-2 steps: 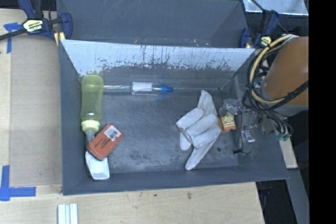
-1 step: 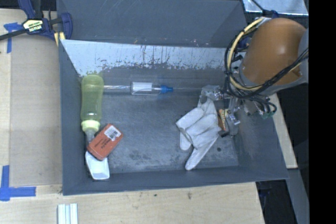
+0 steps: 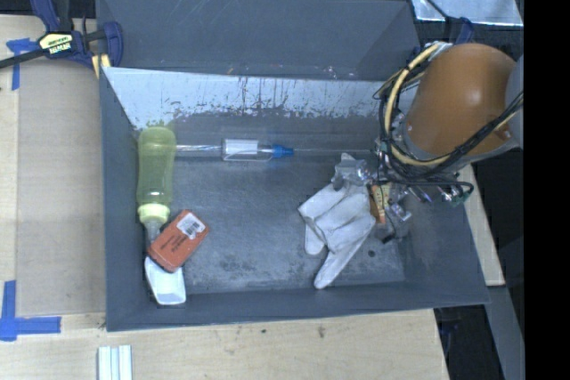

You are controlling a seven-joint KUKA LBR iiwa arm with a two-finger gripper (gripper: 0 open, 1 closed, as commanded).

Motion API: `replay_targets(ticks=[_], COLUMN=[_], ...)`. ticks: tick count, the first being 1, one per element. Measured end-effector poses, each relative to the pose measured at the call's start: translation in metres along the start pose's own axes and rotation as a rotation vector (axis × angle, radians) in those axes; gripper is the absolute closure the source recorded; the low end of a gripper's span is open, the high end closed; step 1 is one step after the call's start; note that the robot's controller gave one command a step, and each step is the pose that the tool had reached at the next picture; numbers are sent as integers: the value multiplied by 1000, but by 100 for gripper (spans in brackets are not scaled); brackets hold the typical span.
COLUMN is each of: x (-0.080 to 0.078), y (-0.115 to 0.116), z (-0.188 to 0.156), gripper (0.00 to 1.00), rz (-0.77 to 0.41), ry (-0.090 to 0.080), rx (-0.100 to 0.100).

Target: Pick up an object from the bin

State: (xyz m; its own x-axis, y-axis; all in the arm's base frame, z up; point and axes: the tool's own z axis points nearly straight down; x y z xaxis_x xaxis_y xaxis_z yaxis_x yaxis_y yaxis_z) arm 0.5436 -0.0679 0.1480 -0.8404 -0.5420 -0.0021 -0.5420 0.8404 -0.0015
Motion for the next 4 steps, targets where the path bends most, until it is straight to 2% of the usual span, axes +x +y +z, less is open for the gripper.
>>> replay_targets(ticks=[1,2,4], x=[-31,-60,-60], y=[-23,-36,-36], z=[50,75,73], gripper=[0,100,100], rz=[-270,-560,-559], ry=[-3,0,-1], rx=[4,-1,-2])
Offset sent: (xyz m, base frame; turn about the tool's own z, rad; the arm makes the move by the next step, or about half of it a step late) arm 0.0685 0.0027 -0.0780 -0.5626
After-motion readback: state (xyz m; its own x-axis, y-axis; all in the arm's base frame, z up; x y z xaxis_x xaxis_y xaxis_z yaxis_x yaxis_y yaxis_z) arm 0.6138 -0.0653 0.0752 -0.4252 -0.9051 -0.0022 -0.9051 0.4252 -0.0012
